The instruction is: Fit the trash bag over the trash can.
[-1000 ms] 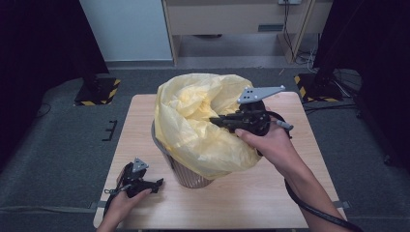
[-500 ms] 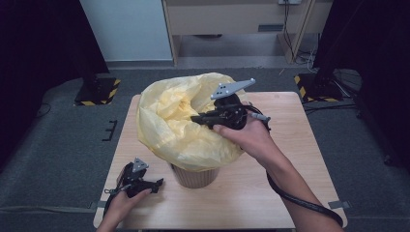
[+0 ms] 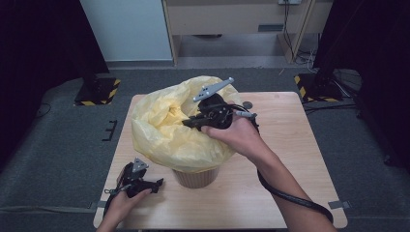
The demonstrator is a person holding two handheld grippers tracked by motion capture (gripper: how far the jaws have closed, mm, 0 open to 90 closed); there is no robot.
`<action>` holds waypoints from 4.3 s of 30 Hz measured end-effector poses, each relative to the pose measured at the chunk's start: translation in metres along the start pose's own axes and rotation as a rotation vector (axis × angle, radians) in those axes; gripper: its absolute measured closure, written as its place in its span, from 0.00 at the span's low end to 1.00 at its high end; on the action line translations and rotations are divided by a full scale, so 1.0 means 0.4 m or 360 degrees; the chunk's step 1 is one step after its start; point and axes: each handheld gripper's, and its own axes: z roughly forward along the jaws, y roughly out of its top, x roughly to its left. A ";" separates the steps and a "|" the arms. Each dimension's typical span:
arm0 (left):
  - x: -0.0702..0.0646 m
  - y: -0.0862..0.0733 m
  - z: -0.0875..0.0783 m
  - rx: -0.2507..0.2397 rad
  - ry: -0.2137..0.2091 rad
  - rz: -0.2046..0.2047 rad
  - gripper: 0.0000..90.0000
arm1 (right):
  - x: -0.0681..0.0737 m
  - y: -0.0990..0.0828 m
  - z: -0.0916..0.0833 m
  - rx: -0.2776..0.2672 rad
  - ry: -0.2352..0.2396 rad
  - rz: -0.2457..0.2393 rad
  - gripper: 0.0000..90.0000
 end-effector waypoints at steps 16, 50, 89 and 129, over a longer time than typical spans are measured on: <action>0.000 0.000 0.000 0.0001 -0.0002 -0.0001 0.00 | -0.015 0.008 0.066 0.0228 0.0034 0.0120 0.96; 0.000 0.001 0.000 0.0003 -0.0004 0.0000 0.00 | 0.004 0.040 0.043 0.0252 -0.0063 0.0141 0.67; 0.000 0.000 0.000 0.0000 -0.0003 0.0000 0.00 | -0.006 0.000 -0.169 0.0036 -0.0131 0.0252 0.99; 0.000 0.000 0.000 -0.0003 -0.0003 -0.0004 0.00 | -0.109 -0.266 -0.271 -0.0023 -0.0183 0.0502 1.00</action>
